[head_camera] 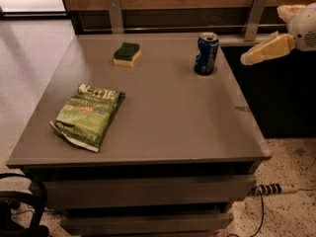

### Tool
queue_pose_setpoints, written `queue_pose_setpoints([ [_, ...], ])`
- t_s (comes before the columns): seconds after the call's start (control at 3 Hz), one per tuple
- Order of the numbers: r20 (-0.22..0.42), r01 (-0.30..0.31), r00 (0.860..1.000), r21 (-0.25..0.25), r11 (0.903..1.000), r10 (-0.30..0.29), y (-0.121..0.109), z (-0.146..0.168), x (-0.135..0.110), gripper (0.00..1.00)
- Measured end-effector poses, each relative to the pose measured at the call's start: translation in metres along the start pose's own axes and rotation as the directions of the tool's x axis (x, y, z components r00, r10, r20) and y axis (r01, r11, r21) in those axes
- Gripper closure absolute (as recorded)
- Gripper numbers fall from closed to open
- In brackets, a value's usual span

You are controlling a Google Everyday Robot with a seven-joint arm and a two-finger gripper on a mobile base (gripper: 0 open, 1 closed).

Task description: Pick pepsi can

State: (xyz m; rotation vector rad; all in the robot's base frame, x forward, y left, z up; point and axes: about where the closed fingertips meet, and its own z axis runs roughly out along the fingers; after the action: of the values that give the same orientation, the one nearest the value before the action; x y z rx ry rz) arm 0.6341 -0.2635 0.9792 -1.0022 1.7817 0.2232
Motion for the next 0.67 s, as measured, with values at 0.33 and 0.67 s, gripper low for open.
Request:
queue_pose_setpoints([
  [0.33,0.000,0.000,1.000,0.000,1.0000,0.000,0.000,0.000,0.000,0.00],
  [0.67,0.056,-0.044,0.997,-0.023,0.9988,0.046,-0.008,0.018,0.004,0.00],
])
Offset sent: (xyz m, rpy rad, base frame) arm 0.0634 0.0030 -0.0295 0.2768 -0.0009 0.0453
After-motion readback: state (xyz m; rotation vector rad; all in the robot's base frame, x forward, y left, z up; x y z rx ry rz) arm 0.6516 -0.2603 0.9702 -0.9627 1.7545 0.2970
